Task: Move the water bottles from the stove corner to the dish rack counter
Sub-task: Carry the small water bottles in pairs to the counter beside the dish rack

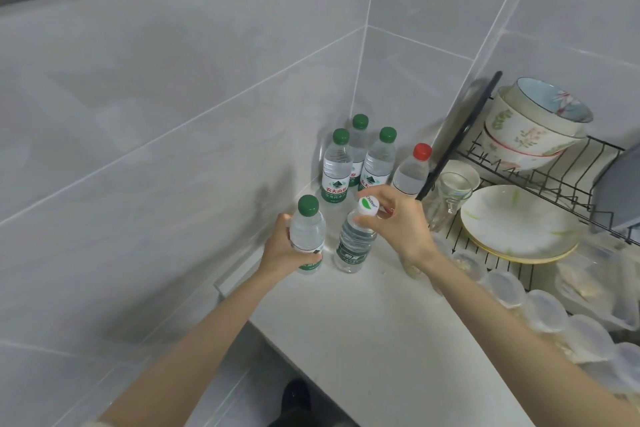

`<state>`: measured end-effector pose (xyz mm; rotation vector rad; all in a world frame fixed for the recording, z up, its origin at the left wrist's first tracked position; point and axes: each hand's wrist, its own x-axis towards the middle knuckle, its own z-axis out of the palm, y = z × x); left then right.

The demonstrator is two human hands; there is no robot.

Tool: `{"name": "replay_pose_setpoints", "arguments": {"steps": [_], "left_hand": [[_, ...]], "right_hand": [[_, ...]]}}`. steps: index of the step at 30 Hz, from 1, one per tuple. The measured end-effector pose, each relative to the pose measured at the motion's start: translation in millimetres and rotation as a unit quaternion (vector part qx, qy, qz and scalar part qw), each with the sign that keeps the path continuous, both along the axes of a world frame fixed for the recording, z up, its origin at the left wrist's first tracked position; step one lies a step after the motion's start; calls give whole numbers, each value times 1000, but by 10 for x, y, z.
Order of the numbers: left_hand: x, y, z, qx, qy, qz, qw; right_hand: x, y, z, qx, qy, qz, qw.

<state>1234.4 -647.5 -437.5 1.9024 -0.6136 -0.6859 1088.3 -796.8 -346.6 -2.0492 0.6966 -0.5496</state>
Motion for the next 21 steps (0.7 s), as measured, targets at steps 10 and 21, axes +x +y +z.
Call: {"name": "replay_pose_setpoints", "arguments": {"steps": [10, 21], "left_hand": [[49, 153, 654, -88, -72, -7, 994], [88, 33, 1047, 37, -218, -83, 972]], "right_hand": [[-72, -49, -35, -151, 92, 30, 984], [167, -229, 40, -123, 83, 3, 989]]}}
